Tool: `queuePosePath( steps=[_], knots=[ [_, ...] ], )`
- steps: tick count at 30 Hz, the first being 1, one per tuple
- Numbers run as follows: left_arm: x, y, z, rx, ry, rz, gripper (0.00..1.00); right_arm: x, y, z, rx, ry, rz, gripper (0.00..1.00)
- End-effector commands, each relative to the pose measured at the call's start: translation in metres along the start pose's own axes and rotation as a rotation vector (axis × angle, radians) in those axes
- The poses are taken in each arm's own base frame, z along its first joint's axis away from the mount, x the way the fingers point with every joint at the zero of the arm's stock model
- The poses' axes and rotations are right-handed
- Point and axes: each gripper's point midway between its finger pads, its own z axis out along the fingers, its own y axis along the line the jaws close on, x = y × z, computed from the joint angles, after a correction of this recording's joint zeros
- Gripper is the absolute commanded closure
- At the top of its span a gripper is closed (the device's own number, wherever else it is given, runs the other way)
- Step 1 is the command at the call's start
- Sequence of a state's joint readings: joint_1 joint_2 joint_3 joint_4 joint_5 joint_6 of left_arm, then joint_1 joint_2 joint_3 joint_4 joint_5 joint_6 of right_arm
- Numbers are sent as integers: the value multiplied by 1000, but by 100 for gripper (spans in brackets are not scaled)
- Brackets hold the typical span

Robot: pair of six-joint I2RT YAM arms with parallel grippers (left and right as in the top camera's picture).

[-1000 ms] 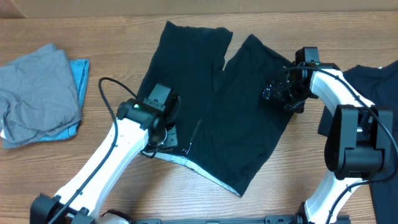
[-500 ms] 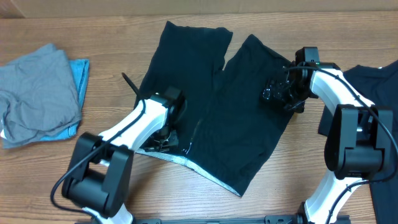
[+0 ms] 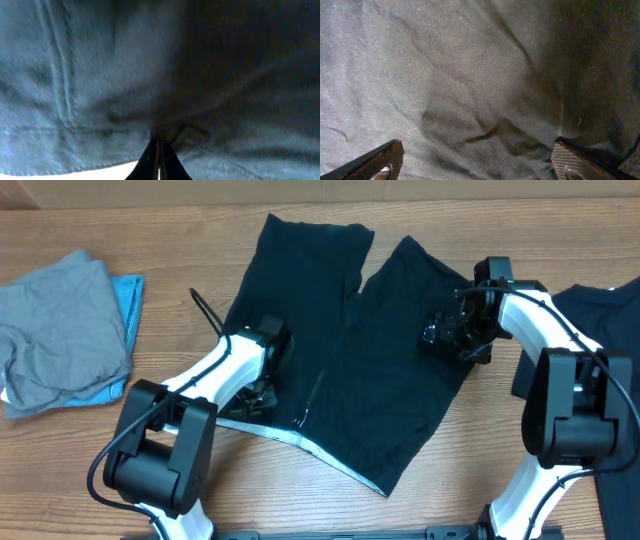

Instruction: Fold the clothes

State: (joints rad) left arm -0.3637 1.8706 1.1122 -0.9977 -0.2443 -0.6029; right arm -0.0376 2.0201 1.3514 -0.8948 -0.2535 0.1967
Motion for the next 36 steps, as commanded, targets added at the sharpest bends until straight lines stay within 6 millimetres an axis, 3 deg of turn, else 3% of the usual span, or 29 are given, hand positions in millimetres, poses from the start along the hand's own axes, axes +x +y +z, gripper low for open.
queuePosePath(
  steps=[1,11,19,22,24,29,33,36],
  knots=[
    [-10,3,6,-19,-25,24,96,60,-53,47,167,218,83,0],
    [-33,13,11,-5,-76,-6,96,99,-65,54,191,324,146,0],
    [-62,17,29,26,-123,49,96,139,-59,54,136,456,192,0],
    [-70,14,29,38,-141,45,96,144,-61,54,144,470,190,0],
    [-75,15,15,45,-152,41,96,143,-59,51,140,475,193,0],
    [-109,23,-63,93,-252,6,96,136,-37,34,57,443,188,0],
    [-131,32,-138,165,-364,-40,96,114,-25,5,34,307,139,0],
    [-132,38,-184,241,-414,-91,87,86,-8,-35,-2,136,85,0]
  ],
)
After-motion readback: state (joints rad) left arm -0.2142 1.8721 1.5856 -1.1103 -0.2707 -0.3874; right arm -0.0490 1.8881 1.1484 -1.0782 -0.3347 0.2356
